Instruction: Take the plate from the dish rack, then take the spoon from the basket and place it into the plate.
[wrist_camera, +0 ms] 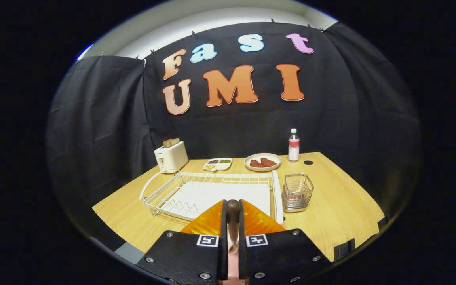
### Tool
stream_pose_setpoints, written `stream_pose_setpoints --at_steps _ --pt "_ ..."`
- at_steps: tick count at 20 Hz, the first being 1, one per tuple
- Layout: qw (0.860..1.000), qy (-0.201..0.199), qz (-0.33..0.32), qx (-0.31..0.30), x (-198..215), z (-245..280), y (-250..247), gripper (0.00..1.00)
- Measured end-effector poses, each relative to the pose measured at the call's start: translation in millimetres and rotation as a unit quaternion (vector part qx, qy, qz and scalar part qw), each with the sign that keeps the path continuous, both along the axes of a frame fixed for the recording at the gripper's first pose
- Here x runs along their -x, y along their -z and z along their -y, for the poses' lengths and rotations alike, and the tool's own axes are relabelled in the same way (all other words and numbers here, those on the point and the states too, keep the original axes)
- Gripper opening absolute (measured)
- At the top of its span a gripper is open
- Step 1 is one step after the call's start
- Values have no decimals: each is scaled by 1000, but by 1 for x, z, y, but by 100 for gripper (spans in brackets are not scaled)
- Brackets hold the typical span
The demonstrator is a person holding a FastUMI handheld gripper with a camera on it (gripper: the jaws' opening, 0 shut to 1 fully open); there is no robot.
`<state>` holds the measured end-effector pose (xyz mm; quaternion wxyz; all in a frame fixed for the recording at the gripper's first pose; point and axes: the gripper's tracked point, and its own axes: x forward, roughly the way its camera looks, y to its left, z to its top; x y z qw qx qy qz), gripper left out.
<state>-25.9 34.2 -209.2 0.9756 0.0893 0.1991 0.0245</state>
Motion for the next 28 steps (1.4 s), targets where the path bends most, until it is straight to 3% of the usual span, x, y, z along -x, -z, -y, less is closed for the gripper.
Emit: stream_pose_setpoints --at_steps 6,11,14,17,21,25,28 --pt "998 -23 -17 -64 1 -23 23 10" --pt "998 -27 -17 -55 -1 -19 32 12" --pt "1000 -4 -14 -4 -2 7 37 20" --pt "1000 19 -21 1 -1 25 43 33" --pt "998 64 -28 -3 2 55 54 35" --pt "997 77 -28 -10 3 67 52 36" --pt "996 91 -8 -2 -1 77 38 46"
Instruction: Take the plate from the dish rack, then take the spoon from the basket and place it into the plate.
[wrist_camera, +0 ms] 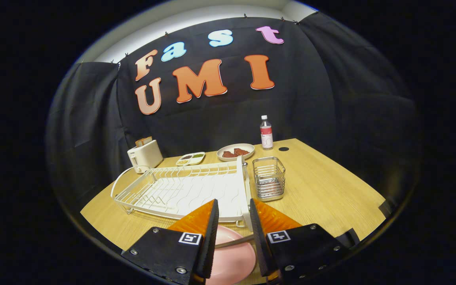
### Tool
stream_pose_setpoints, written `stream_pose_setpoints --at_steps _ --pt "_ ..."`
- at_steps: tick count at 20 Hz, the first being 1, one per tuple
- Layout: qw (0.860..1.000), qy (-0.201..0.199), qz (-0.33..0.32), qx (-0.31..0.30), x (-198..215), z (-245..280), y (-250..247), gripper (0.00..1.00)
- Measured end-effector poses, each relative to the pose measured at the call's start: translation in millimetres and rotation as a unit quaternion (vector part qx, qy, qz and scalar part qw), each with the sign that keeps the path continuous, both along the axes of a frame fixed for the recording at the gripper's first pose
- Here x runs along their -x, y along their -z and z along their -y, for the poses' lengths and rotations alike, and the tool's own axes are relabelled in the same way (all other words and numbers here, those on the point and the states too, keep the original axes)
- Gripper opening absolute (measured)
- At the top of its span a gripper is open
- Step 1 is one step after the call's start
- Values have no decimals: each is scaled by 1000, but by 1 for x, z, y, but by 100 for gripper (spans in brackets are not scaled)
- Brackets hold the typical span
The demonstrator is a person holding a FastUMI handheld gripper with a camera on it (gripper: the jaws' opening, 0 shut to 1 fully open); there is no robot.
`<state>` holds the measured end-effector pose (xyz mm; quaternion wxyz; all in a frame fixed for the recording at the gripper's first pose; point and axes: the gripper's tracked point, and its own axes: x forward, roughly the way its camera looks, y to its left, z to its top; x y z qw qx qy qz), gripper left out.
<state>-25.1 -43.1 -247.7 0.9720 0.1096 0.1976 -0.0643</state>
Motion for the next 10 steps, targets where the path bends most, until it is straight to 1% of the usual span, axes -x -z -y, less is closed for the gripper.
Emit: stream_pose_setpoints --at_steps 4,5,6,9,10 --pt "999 1 29 15 -1 1 -25 55" --pt "999 2 39 20 -1 2 -33 60" --pt "998 2 50 24 -2 0 -42 61" --pt "995 1 84 45 -2 -3 -68 70" --pt "994 2 95 53 -2 -4 -76 71"
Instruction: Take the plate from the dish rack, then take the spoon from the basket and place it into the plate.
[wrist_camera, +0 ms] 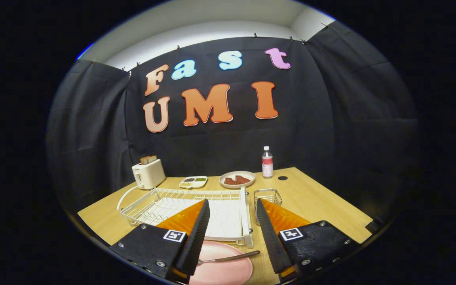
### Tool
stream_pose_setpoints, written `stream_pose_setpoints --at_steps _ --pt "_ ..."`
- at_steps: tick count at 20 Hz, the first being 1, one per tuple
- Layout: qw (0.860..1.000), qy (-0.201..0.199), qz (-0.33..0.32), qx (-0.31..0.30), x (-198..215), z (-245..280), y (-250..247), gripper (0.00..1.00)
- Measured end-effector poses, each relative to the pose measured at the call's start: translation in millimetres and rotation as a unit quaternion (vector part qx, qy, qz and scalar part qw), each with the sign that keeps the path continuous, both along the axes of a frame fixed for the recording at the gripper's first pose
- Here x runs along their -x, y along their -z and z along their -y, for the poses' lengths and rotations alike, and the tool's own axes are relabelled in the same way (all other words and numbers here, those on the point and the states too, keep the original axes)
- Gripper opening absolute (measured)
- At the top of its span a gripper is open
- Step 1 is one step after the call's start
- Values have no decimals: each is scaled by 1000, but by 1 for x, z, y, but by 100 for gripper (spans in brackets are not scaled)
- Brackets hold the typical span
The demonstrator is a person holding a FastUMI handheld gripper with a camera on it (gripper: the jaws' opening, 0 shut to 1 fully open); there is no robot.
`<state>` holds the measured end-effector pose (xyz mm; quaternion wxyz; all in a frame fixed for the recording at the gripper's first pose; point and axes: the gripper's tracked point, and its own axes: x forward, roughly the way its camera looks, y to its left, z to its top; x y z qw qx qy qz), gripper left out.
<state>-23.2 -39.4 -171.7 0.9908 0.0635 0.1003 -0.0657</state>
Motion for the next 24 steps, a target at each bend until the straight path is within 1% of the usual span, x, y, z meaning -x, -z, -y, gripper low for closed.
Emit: stream_pose_setpoints --at_steps 1,7,11,13,15,18,21,24 --pt "1000 -1 12 8 1 -2 -7 74" --pt "998 1 60 30 7 -10 -35 83" --pt "995 0 90 38 12 -14 -58 84" --pt "993 2 105 59 13 -13 -67 84" --pt "989 11 115 90 16 -8 -74 84" --pt "984 23 119 134 14 -6 -82 84" --pt "981 17 126 146 12 -13 -90 85" --pt "979 13 117 164 7 -13 -93 86"
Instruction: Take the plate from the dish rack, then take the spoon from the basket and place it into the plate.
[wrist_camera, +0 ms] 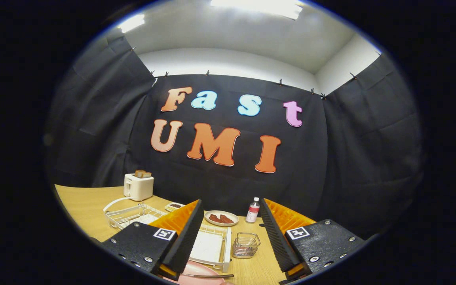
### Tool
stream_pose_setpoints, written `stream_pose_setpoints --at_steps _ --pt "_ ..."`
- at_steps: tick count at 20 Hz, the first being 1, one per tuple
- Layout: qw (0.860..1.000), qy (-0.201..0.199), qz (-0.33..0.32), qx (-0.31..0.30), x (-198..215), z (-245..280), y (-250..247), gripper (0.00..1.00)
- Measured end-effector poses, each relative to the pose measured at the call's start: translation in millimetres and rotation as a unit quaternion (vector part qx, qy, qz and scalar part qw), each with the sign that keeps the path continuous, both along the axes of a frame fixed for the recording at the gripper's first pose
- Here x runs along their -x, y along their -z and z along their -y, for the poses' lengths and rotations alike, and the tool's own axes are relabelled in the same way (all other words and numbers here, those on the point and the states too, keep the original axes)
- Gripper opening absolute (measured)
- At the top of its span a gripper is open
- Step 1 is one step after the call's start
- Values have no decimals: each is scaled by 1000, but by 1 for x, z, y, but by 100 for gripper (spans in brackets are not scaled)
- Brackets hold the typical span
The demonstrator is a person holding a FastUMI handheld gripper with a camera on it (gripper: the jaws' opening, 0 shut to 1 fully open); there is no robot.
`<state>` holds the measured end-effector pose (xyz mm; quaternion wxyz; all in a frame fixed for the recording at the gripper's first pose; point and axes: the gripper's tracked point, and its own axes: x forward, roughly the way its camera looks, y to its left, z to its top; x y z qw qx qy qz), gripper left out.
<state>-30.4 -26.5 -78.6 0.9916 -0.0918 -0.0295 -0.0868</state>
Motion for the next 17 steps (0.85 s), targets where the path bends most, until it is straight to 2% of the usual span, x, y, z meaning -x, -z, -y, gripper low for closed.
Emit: stream_pose_setpoints --at_steps 3,6,17 --pt "1000 1 9 3 -3 -5 -9 90" --pt "1000 -8 10 -10 -2 -11 -9 90" --pt "999 -1 25 -31 3 -3 -15 90"
